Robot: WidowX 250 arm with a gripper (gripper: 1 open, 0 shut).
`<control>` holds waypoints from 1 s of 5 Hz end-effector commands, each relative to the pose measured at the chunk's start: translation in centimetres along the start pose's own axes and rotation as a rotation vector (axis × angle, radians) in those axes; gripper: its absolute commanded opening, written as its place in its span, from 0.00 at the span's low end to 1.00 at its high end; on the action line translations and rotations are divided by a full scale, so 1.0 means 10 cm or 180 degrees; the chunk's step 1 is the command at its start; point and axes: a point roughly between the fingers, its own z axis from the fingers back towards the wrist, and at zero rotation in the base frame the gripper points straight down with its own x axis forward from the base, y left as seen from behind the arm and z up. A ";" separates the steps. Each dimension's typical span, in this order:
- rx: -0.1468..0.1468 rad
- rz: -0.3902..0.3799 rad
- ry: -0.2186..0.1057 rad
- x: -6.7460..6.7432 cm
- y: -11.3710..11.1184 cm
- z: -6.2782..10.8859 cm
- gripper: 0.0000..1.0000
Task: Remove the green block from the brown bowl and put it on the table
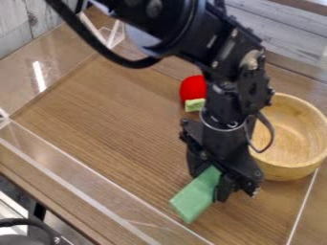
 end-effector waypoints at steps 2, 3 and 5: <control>-0.0104 -0.0233 -0.0198 0.15 -0.14 0.12 0.00; -0.0106 0.0003 -0.0189 0.21 -0.27 0.21 0.00; -0.0141 -0.0034 -0.0077 0.13 -0.25 0.16 0.00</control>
